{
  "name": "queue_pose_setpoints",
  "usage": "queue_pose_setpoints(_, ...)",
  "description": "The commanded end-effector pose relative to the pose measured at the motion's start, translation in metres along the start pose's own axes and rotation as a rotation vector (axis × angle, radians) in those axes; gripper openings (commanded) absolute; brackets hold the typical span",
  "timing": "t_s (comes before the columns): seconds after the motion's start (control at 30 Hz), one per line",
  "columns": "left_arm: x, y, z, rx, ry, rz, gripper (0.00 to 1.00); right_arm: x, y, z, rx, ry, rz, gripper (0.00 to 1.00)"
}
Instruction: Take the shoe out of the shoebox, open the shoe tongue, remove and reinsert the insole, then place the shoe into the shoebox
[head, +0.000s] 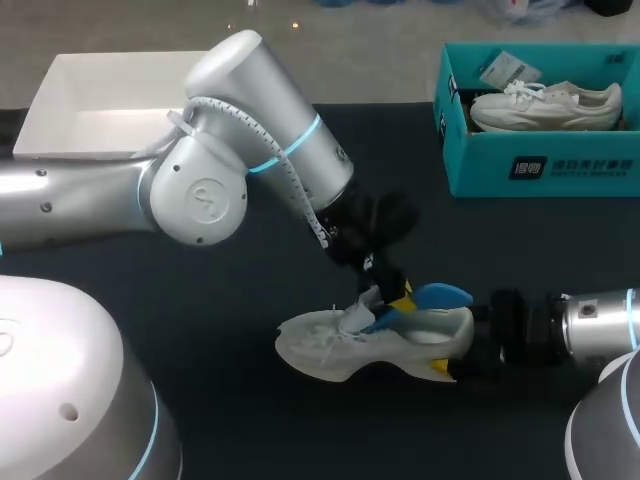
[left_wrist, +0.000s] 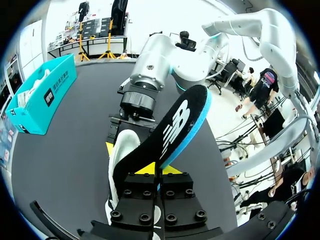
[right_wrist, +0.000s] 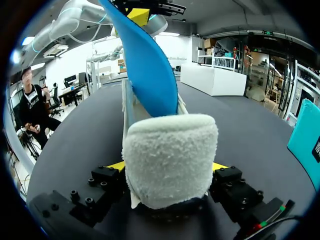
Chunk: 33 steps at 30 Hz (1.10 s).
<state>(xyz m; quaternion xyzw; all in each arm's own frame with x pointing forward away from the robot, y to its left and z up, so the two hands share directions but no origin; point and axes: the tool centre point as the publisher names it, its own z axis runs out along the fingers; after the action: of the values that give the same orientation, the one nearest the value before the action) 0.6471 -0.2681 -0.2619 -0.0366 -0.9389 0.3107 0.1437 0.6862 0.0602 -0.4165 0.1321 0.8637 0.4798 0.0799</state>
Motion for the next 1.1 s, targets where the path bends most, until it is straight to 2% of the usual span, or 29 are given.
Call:
queue_pose_setpoints(0.03,-0.004,-0.006,0.001,0.001,0.018,-0.006,0.0,0.001,-0.001,0.002,0.005,-0.004,0.0,0.0)
queue_pose_setpoints(0.17,-0.005,-0.009,0.006,0.005,0.032,-0.013,0.0,0.001,-0.001,0.002,0.005,-0.004,0.0,0.0)
queue_pose_setpoints(0.2,-0.006,-0.008,0.008,0.003,0.031,-0.014,0.09,0.001,-0.001,0.002,0.005,-0.004,0.0,0.0)
queue_pose_setpoints(0.23,-0.006,-0.008,0.009,0.005,0.035,-0.019,0.49,0.001,-0.001,0.002,0.005,-0.004,0.0,0.0)
queue_pose_setpoints(0.3,-0.007,-0.007,0.011,0.008,0.036,-0.029,0.99,0.001,-0.001,0.002,0.005,-0.004,0.0,0.0)
queue_pose_setpoints(0.6,-0.001,0.004,0.017,0.015,0.057,-0.067,1.0,0.001,-0.001,0.002,0.005,-0.004,0.0,0.0)
queue_pose_setpoints(0.77,0.002,0.003,0.021,0.006,0.055,-0.055,1.0,0.001,-0.001,0.002,0.005,-0.004,0.0,0.0)
queue_pose_setpoints(0.97,-0.007,0.006,0.025,-0.051,0.024,0.019,1.0,0.001,-0.001,0.002,0.005,-0.004,0.0,0.0)
queue_pose_setpoints(1.07,-0.013,0.007,0.027,-0.058,-0.008,0.08,1.0,0.001,-0.001,0.002,0.005,-0.004,0.0,0.0)
queue_pose_setpoints(1.1,-0.015,0.006,0.028,-0.038,-0.011,0.101,1.0,0.001,-0.001,0.002,0.005,-0.004,0.0,0.0)
